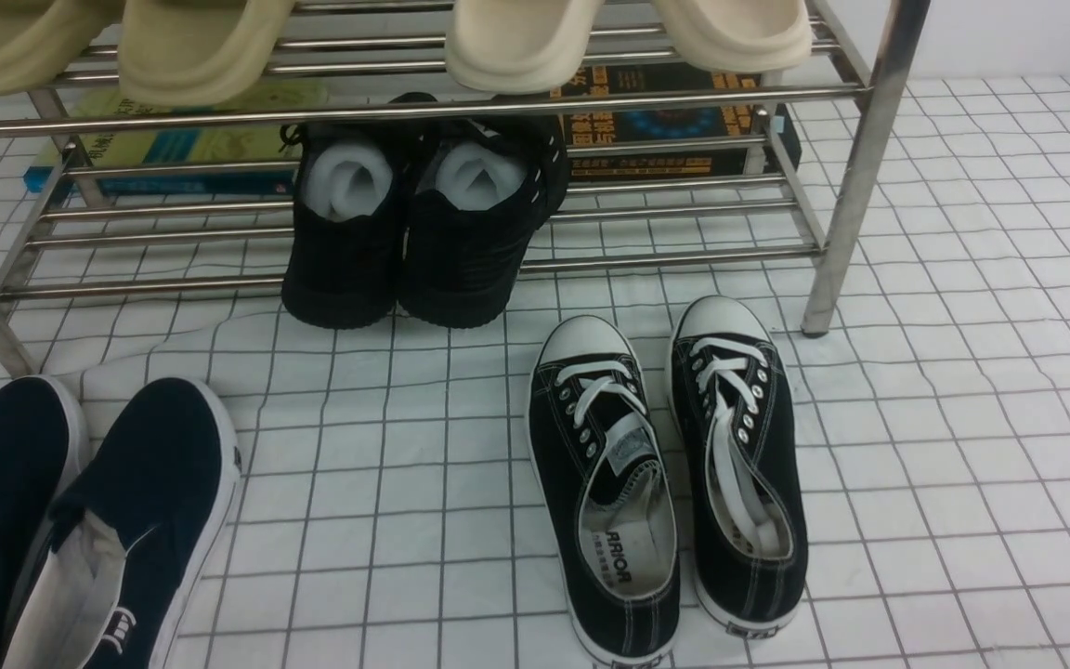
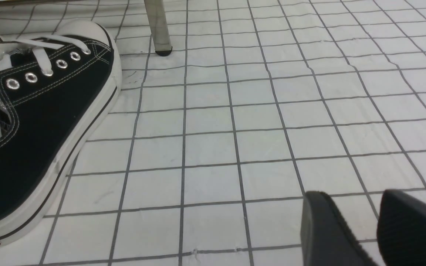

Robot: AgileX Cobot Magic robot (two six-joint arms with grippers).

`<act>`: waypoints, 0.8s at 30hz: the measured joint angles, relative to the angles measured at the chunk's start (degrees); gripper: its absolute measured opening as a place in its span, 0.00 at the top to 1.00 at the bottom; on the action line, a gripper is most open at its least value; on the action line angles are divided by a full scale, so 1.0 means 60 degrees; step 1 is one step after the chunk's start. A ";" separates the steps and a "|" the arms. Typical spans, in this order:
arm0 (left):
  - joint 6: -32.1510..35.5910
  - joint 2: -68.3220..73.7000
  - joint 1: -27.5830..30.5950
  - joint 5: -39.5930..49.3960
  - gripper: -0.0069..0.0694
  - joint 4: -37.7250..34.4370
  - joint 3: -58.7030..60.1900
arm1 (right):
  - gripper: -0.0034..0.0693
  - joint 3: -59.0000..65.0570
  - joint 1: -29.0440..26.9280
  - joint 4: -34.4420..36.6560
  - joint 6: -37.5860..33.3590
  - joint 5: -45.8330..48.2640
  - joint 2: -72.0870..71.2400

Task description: Take the shoes off the shelf with your hand from the white checkered tablecloth.

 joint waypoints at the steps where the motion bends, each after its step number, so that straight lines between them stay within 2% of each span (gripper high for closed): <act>1: -0.0010 0.0000 0.0000 0.0000 0.85 0.0000 0.0000 | 0.62 0.0000 0.0000 0.0000 0.0000 0.0000 0.0000; 24: -0.0030 0.0000 0.0000 0.0000 0.84 0.0000 0.0000 | 0.62 0.0000 0.0000 0.0000 0.0000 0.0000 0.0000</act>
